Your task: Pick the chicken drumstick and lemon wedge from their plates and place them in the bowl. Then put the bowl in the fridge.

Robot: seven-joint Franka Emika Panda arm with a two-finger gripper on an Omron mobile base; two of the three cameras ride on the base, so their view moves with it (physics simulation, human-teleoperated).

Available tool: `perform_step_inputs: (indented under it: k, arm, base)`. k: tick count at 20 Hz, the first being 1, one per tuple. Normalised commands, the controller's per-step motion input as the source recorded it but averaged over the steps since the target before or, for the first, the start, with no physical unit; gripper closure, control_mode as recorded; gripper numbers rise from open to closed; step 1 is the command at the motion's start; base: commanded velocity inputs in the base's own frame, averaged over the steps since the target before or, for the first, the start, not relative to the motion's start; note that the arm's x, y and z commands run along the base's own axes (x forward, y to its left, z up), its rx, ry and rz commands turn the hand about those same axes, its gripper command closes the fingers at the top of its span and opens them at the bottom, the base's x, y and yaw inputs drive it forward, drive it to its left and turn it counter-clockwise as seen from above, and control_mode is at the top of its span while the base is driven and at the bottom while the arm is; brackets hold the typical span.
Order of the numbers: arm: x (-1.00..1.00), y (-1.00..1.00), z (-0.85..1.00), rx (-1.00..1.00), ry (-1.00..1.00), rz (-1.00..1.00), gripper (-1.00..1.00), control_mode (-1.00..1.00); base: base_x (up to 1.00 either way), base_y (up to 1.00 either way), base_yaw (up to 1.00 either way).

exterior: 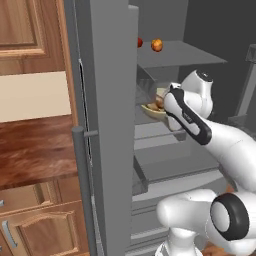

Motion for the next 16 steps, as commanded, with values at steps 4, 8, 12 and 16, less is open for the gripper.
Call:
perform_step_inputs:
  k: [4,8,12,16]
  arm:
    - [0.69,0.12,-0.36,-0.07,0.11,0.00,1.00,-1.00]
    - [0.56,0.10,-0.36,-0.05,0.06,0.00,1.00,-1.00]
    - [0.52,0.01,-0.15,0.00,0.00,0.00,1.00,-1.00]
    - [0.43,0.01,-0.26,0.00,0.00,0.00,1.00,-1.00]
  base:
    - [0.00,0.00,0.00]
    - [0.00,0.00,0.00]
    - [0.00,0.00,0.00]
    - [0.00,0.00,0.00]
